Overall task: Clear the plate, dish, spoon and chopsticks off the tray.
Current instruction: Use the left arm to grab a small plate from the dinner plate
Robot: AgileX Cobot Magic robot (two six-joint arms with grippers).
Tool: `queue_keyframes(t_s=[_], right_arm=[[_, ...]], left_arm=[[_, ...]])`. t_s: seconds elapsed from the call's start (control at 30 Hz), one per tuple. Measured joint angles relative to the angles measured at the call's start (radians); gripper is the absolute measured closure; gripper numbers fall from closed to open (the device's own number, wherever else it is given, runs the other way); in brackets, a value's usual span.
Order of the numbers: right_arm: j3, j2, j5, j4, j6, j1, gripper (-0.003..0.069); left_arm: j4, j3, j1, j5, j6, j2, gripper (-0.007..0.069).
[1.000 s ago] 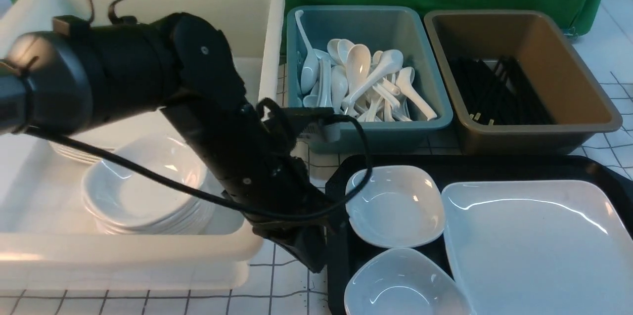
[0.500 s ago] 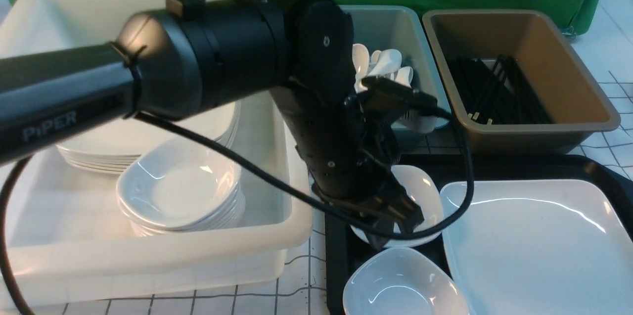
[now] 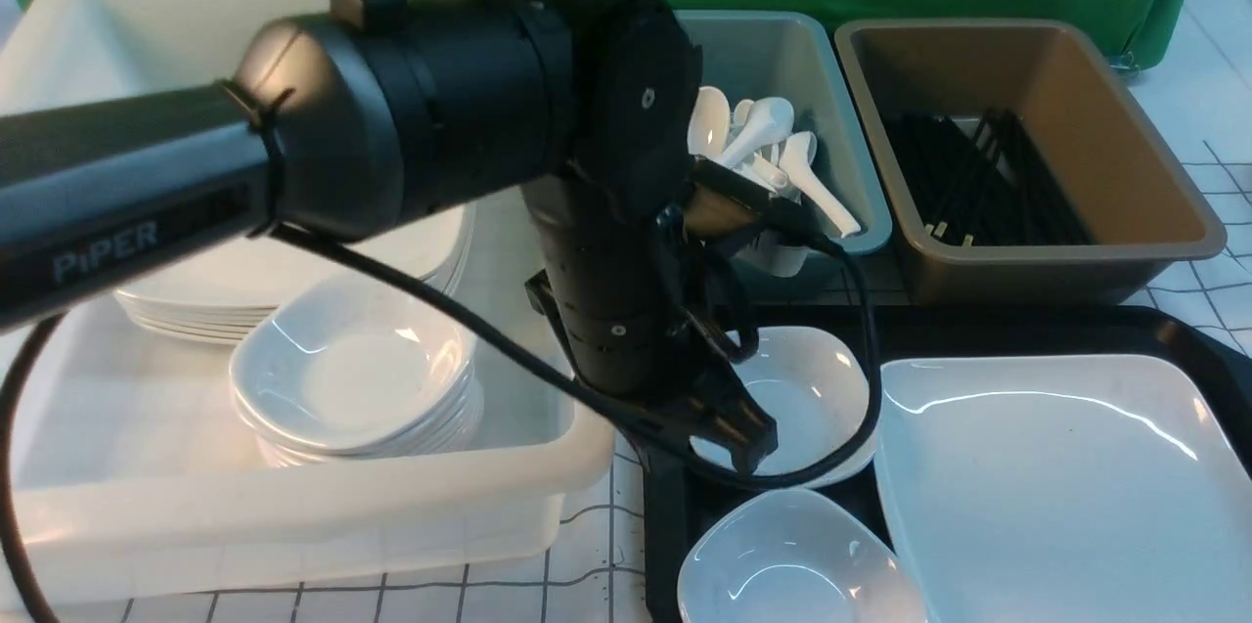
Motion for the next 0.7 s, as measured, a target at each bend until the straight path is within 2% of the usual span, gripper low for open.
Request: queue_keyframes(t_s=[0.1,0.33,0.7], right_arm=[[0.0,0.0,0.0,0.0,0.0,0.0,0.0421],[0.0,0.0,0.0,0.0,0.0,0.0,0.042],[0.0,0.0,0.0,0.0,0.0,0.0,0.042]], left_arm=[[0.061,0.042,-0.014,-0.034,-0.051,-0.004,0.0631],[0.198,0.092,-0.015,-0.004,-0.102,-0.013,0.063],[0.232,0.098,-0.013,0.014,-0.108,-0.074,0.0628]])
